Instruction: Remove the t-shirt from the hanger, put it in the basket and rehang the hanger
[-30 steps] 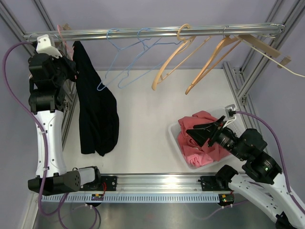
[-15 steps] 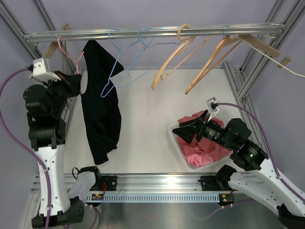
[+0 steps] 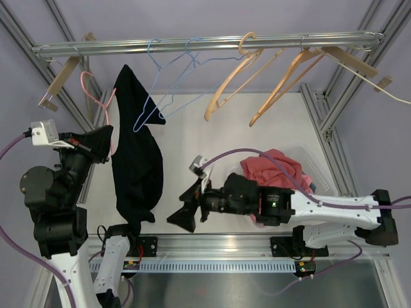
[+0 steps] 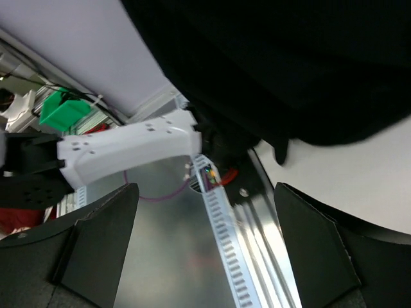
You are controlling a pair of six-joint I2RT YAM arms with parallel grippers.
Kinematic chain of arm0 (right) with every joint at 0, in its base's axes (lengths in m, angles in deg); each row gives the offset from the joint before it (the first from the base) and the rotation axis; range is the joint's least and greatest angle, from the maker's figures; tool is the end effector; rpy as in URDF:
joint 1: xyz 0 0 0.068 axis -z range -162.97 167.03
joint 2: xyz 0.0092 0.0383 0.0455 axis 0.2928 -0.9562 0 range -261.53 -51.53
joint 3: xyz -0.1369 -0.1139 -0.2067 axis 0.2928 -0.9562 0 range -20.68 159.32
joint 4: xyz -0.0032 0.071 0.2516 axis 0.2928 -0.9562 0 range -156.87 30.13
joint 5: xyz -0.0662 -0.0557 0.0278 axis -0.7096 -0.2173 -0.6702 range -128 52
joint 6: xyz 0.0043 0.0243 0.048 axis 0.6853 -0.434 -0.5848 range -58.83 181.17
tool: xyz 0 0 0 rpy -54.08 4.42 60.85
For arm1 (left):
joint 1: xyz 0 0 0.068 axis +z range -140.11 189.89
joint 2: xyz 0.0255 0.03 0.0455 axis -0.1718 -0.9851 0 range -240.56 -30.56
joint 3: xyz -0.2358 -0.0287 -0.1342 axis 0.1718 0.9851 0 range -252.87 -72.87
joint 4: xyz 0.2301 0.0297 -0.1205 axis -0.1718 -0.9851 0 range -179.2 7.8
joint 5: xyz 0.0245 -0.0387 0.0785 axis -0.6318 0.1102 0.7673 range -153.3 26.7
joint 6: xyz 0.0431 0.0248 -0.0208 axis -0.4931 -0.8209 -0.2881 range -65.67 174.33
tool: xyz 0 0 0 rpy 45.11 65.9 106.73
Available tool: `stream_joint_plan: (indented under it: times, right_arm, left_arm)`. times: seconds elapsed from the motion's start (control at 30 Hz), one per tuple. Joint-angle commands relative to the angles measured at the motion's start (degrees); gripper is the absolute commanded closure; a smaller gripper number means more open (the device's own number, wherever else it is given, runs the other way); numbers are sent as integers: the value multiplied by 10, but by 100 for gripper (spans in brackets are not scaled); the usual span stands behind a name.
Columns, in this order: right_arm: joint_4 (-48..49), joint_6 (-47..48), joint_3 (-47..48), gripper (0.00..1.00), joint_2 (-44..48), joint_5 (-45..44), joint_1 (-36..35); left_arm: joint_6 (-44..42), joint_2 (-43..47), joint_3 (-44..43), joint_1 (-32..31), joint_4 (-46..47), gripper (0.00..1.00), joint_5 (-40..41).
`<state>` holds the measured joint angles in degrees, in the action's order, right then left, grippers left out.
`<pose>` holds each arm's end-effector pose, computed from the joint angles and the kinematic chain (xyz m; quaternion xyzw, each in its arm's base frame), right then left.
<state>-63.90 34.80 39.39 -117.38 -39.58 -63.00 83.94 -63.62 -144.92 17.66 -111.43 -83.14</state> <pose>0.0476 0.2656 0.3707 -0.3372 0.6866 0.5093 0.3943 0.0584 -0.0042 0.4766 -0.0786 0.6435 -0.2516 0.7186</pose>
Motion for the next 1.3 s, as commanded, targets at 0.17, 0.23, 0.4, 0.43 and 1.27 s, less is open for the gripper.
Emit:
stream_joint_plan:
  times: [0.17, 0.23, 0.4, 0.43, 1.27]
  right_arm:
    - [63, 115, 231, 3, -190, -171, -150]
    - [52, 133, 278, 5, -234, -205, -160]
    - [45, 127, 322, 17, -277, -221, -165]
    - [43, 123, 329, 23, -282, -212, -166]
    - [-295, 41, 360, 100, -295, -87, -339]
  left_arm:
    - [67, 55, -107, -1, -6, 100, -43]
    - [76, 62, -102, 0, -6, 100, -47]
    - [81, 71, -107, -1, -6, 100, -46]
    - [78, 71, -109, -1, -6, 100, -41]
    - [148, 63, -143, -7, 84, 100, -32]
